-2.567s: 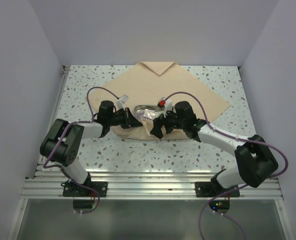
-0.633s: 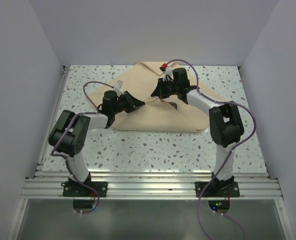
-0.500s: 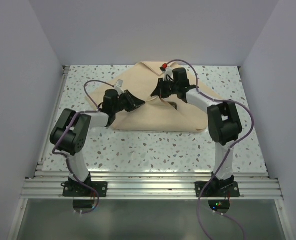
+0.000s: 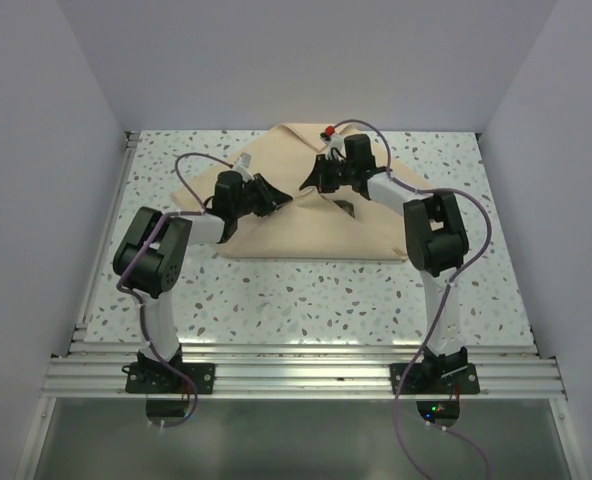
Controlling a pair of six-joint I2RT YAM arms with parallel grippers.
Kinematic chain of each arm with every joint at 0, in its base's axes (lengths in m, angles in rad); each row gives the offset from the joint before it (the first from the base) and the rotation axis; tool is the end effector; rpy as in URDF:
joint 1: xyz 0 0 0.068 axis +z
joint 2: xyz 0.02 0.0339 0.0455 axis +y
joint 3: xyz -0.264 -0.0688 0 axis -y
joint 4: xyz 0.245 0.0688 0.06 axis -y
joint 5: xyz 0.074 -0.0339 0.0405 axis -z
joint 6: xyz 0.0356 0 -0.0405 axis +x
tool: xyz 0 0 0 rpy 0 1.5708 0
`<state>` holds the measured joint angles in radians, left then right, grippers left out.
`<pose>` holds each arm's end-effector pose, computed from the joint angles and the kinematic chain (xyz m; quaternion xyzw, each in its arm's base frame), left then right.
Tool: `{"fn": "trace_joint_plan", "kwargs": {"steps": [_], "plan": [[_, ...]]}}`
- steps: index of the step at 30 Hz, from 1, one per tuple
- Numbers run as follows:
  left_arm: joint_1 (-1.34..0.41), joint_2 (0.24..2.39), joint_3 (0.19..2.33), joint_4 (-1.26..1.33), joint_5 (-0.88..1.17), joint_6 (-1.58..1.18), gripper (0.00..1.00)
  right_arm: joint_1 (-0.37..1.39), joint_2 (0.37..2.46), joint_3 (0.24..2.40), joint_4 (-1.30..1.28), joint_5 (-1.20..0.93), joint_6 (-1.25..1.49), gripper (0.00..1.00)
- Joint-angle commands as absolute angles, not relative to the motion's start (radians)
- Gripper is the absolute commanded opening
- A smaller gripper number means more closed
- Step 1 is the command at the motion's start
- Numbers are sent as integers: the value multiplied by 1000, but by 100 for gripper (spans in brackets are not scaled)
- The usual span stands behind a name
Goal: Prepare the surgical pack
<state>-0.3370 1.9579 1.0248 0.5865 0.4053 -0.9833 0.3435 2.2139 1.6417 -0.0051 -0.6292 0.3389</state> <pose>0.3862 -0.1502 0.1606 -0.1449 0.7969 -0.4753 0.3436 0.4665 0.1891 0.1864 -0.1494 0.8356 0.4080 0.3360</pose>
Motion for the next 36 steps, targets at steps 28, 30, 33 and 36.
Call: {"fn": "trace_joint_plan", "kwargs": {"steps": [28, 30, 33, 36], "plan": [[-336, 1865, 1106, 390, 308, -769, 31, 219, 2194, 1546, 252, -950, 416, 67], [-336, 1850, 1106, 368, 302, -750, 31, 222, 2203, 1565, 220, -946, 393, 65], [-336, 1836, 1108, 353, 296, -738, 32, 224, 2215, 1566, 209, -948, 380, 62], [-336, 1838, 1127, 336, 305, -732, 33, 227, 2220, 1562, 210, -957, 374, 58]]}}
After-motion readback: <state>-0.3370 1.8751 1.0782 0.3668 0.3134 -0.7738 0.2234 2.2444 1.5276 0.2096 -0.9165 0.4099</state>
